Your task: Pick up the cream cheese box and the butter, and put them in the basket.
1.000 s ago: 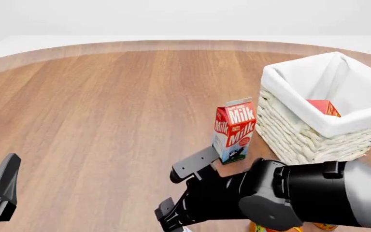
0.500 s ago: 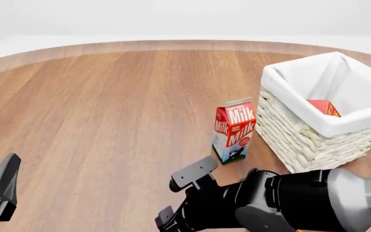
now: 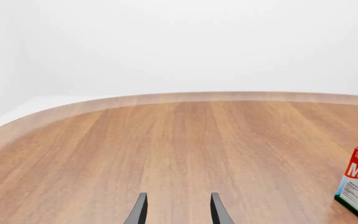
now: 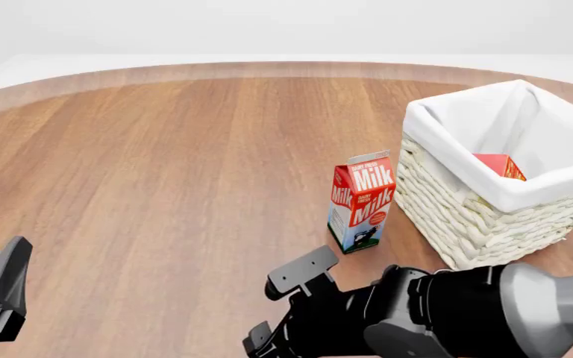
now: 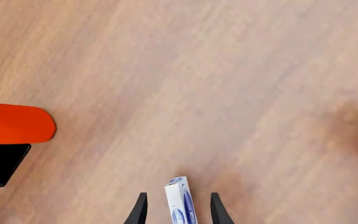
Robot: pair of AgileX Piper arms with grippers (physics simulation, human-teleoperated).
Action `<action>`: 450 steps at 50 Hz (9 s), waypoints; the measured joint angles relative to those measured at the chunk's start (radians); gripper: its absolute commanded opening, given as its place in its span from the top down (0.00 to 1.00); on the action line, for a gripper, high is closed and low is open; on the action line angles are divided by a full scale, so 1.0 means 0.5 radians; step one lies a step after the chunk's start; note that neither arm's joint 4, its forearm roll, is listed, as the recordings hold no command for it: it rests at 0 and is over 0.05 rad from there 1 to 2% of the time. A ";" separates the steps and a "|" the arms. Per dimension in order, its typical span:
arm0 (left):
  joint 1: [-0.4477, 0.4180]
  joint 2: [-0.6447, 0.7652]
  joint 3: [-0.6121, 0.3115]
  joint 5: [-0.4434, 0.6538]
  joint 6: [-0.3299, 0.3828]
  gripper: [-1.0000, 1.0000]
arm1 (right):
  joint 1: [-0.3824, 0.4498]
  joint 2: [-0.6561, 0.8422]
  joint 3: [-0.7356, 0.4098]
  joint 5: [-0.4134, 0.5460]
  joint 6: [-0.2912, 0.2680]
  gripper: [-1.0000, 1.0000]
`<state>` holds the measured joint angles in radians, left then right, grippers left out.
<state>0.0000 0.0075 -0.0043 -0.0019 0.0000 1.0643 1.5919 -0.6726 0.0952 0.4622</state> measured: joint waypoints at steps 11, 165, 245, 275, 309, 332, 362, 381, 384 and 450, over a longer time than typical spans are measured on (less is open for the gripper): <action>0.000 0.000 0.000 0.000 0.000 0.00 | 0.006 0.024 0.009 -0.026 0.012 0.00; 0.000 0.000 0.000 0.000 0.000 0.00 | -0.245 -0.921 -0.519 0.661 -0.321 1.00; 0.000 0.000 0.000 0.000 0.000 0.00 | -1.903 -1.717 -0.686 0.978 -0.454 1.00; 0.000 0.000 0.000 0.000 0.000 0.00 | -2.155 -1.429 -0.659 0.738 -0.432 1.00; 0.000 0.000 0.000 0.000 0.000 0.00 | -2.264 -1.088 -0.613 0.490 -0.385 1.00; 0.000 0.000 0.000 0.000 0.000 0.00 | -2.301 -0.988 -0.595 0.410 -0.381 1.00; 0.000 0.000 0.000 0.000 0.000 0.00 | -2.307 -0.862 -0.532 0.286 -0.387 1.00; 0.000 0.000 0.000 0.000 0.000 0.00 | -2.316 -0.815 -0.465 0.225 -0.401 1.00; 0.000 0.000 0.000 0.000 0.000 0.00 | -2.318 -0.807 -0.458 0.219 -0.403 1.00; 0.000 0.000 0.000 0.000 0.000 0.00 | -2.302 -0.736 -0.426 0.170 -0.438 1.00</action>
<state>0.0000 0.0075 -0.0043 -0.0019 0.0000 -0.0865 1.2237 -0.8856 0.1803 0.2431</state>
